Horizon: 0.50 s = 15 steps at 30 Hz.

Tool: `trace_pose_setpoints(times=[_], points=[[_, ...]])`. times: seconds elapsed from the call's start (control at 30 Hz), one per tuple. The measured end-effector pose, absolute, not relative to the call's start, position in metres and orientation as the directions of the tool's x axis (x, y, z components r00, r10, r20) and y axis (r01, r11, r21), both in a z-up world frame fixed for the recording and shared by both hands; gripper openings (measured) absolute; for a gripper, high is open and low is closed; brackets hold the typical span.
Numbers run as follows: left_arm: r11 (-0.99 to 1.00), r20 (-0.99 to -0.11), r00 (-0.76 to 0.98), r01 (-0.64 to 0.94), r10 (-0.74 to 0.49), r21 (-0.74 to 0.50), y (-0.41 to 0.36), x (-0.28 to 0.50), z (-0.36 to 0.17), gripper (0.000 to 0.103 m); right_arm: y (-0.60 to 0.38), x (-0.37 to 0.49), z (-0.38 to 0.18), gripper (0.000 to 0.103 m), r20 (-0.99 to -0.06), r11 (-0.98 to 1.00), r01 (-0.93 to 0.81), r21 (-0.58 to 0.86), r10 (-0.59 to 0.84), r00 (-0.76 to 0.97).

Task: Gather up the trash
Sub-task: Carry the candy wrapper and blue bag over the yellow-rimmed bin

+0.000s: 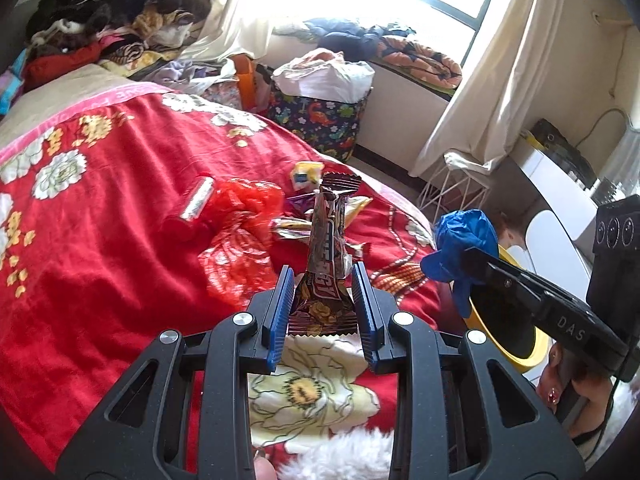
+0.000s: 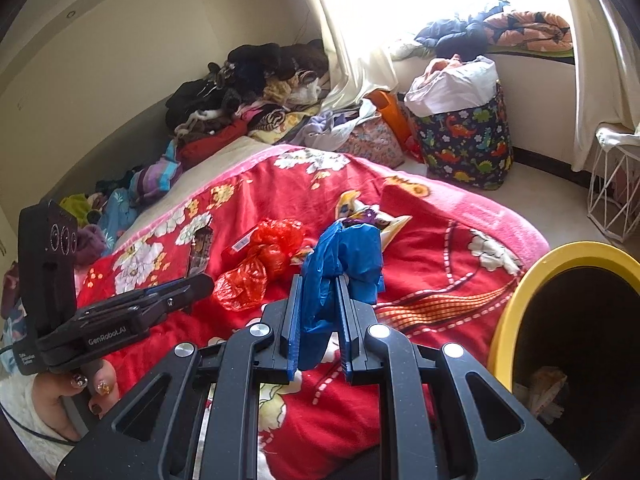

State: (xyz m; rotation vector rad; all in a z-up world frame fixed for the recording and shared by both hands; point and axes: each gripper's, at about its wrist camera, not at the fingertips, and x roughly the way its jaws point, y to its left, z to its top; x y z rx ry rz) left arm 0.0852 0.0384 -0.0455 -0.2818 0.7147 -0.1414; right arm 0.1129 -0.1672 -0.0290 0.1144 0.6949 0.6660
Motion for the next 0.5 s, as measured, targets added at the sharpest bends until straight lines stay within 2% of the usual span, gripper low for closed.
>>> trace_pose_setpoints(times=[0.5], points=[[0.952,-0.611,0.739,0.142,-0.285,-0.272,-0.007,0.093,-0.033,0.023,-0.215,0.116,-0.019,0.015,-0.524,0.829,-0.455,0.324,0.558,0.644]])
